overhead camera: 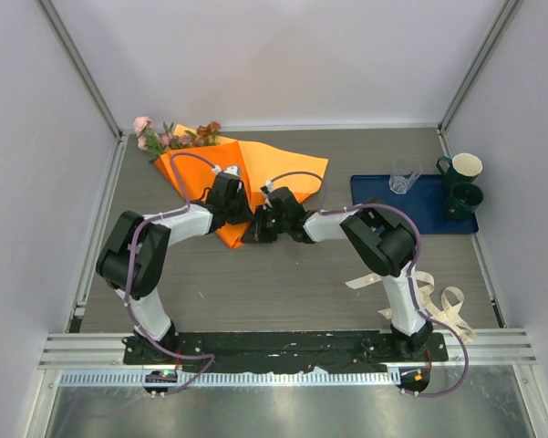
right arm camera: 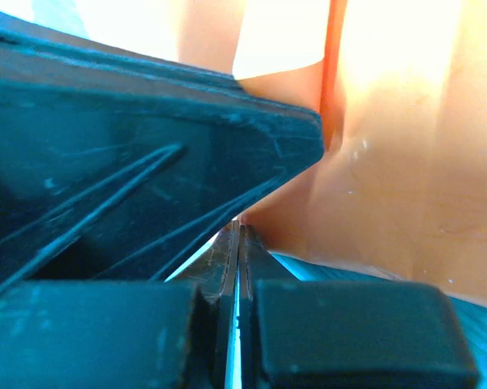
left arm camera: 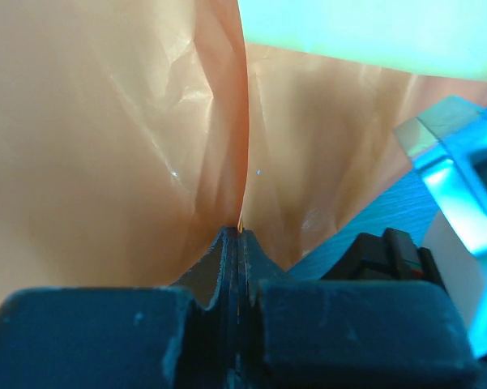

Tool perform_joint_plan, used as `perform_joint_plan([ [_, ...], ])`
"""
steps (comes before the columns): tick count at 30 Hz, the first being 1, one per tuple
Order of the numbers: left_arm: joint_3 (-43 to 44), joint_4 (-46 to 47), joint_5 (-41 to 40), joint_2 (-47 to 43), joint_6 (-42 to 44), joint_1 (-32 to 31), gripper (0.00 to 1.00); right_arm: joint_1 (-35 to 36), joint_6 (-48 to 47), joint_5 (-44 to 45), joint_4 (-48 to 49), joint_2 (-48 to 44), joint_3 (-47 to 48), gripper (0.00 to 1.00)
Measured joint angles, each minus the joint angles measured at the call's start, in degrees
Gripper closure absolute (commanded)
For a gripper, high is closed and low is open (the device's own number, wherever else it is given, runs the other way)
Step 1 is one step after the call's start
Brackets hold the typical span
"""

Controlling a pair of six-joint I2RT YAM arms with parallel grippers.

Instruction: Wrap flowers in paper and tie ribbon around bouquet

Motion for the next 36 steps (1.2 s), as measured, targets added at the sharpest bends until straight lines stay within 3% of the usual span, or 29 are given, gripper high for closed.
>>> perform_joint_plan([
  [17, 0.02, 1.73, 1.51, 2.95, -0.33, -0.28, 1.00, -2.36, -6.45, 5.40, -8.81, -9.40, -1.99, 0.99],
  [25, 0.02, 2.34, 1.66, 3.50, -0.42, -0.28, 1.00, -8.17, -7.65, 4.20, -9.77, -10.25, -3.17, 0.89],
  [36, 0.02, 3.39, 3.06, 4.55, -0.66, -0.28, 1.00, -10.01, -7.23, -0.13, -9.62, -2.25, 4.37, 0.61],
])
